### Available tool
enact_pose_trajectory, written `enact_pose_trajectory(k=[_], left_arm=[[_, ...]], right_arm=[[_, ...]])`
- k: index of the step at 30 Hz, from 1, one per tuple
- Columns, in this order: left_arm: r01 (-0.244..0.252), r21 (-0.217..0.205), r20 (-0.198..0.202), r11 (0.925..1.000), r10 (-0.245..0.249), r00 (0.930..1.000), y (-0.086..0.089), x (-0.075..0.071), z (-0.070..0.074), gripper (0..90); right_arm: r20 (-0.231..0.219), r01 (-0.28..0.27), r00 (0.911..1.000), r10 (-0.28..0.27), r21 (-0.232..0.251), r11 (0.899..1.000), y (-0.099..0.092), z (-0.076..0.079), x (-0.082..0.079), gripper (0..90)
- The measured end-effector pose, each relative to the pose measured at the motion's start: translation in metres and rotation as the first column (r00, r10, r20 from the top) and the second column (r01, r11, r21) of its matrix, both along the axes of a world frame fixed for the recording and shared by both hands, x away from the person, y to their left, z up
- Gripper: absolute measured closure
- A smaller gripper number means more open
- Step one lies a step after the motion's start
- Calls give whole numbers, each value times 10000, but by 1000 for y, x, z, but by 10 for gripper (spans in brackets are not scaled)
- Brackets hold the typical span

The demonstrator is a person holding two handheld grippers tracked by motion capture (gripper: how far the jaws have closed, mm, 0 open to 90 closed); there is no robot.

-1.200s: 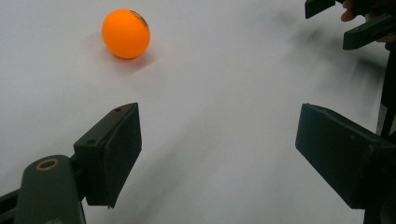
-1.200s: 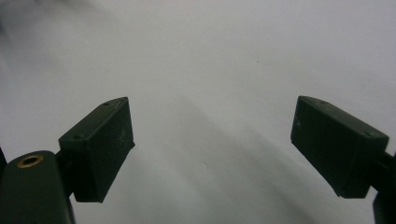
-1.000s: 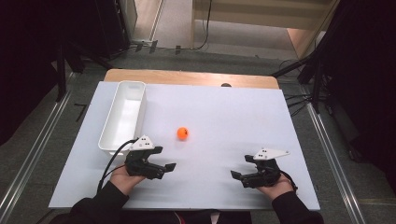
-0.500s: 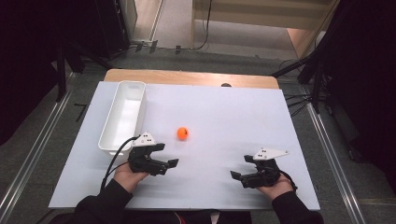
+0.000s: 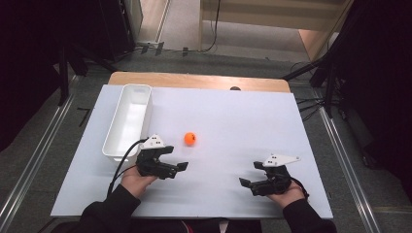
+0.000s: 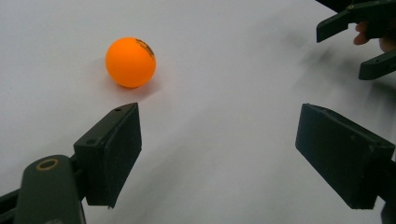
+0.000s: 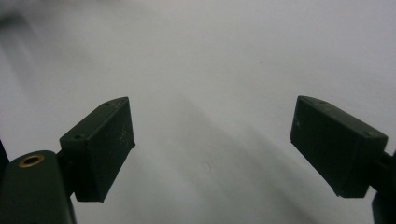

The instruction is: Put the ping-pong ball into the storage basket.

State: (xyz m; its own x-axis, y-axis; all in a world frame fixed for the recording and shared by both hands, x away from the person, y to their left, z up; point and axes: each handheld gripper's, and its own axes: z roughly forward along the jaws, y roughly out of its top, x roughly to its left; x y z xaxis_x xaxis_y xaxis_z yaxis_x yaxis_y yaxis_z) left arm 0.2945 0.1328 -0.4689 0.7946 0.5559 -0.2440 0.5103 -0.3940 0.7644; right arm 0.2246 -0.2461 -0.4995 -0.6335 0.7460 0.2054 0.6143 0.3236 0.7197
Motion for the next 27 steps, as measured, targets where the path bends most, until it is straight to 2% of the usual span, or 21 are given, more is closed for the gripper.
enact_pose_trajectory(k=[8, 11, 14, 15, 27], left_arm=[[38, -149, -88, 9999, -39, 10000, -5, 5, 4, 149], [121, -80, -55, 9999, -122, 9999, -7, 7, 5, 148], [430, 174, -308, 9989, -425, 9986, -12, 10, 3, 26], [469, 265, -268, 9985, -462, 9986, -13, 10, 3, 0], [347, 217, -124, 9992, -345, 9993, -20, 17, 4, 0]], right_arm=[[35, 71, 10000, -72, 66, 10000, -1, 1, -1, 123], [41, 18, 10000, -18, -1, 10000, -1, 1, -1, 123], [40, -20, 10000, 20, -6, 10000, 0, 1, 0, 123], [38, -6, 10000, 6, -31, 10000, 0, 1, 0, 123], [28, -53, 10000, 53, -70, 10000, 0, 0, -1, 123]])
